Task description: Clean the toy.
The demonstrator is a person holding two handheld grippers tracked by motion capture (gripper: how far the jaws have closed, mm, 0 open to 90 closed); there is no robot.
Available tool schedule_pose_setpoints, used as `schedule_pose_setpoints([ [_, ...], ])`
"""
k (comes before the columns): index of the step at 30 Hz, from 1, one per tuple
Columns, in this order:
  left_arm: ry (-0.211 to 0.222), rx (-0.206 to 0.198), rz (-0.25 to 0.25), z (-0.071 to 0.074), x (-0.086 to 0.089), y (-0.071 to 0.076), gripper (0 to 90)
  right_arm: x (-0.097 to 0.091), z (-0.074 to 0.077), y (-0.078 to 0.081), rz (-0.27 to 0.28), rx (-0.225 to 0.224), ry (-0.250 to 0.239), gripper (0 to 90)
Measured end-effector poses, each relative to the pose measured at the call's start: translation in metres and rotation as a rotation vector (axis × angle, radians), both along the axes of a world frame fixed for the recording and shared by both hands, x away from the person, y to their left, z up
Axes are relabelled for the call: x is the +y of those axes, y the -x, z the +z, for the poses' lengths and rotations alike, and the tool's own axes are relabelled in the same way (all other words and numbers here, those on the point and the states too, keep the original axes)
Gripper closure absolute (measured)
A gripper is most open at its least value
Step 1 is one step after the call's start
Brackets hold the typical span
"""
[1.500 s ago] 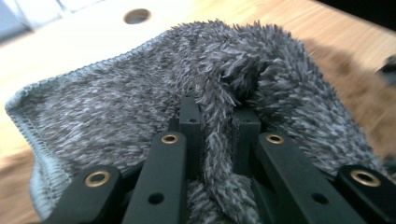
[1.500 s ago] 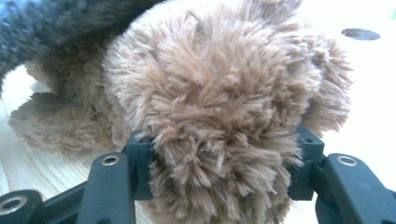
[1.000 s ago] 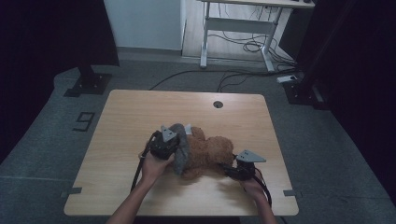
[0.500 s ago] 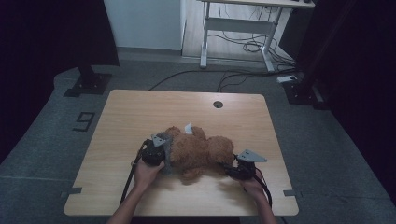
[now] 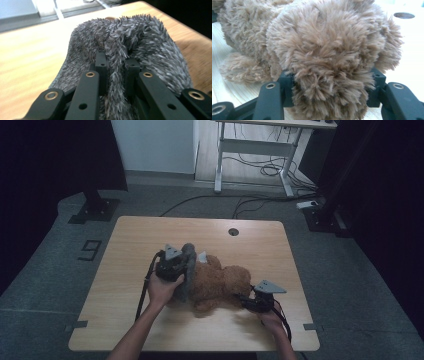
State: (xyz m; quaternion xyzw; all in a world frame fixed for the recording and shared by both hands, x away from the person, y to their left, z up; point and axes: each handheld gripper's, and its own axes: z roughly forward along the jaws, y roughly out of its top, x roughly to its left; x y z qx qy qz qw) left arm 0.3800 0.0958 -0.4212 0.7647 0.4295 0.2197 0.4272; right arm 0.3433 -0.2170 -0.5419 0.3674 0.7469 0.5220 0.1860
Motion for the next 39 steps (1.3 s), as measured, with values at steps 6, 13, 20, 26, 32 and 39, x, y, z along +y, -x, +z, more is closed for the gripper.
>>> schedule_pose_setpoints([
  [6, -0.094, 0.069, -0.045, -0.02, -0.04, -0.015, 77.3, 0.0, 0.001, 0.0, 0.004, -0.002, 0.01, 40.3],
  [13, -0.113, 0.018, -0.043, -0.045, -0.04, -0.001, 78.0, -0.001, 0.004, 0.002, 0.003, 0.014, 0.019, 20.4],
  [20, -0.101, -0.013, -0.043, -0.052, -0.037, 0.013, 78.6, -0.016, 0.017, 0.001, -0.013, 0.112, -0.075, 7.3],
  [26, -0.055, -0.046, -0.05, -0.058, -0.032, 0.029, 78.9, -0.016, 0.039, -0.011, -0.059, 0.134, -0.12, 0.0],
  [32, -0.011, -0.052, -0.063, -0.061, -0.025, 0.04, 79.1, 0.005, 0.043, -0.027, -0.037, 0.201, -0.086, 0.0],
  [39, 0.016, -0.045, -0.075, -0.062, -0.021, 0.045, 79.0, 0.017, 0.022, -0.036, 0.01, 0.316, -0.097, 2.6],
])
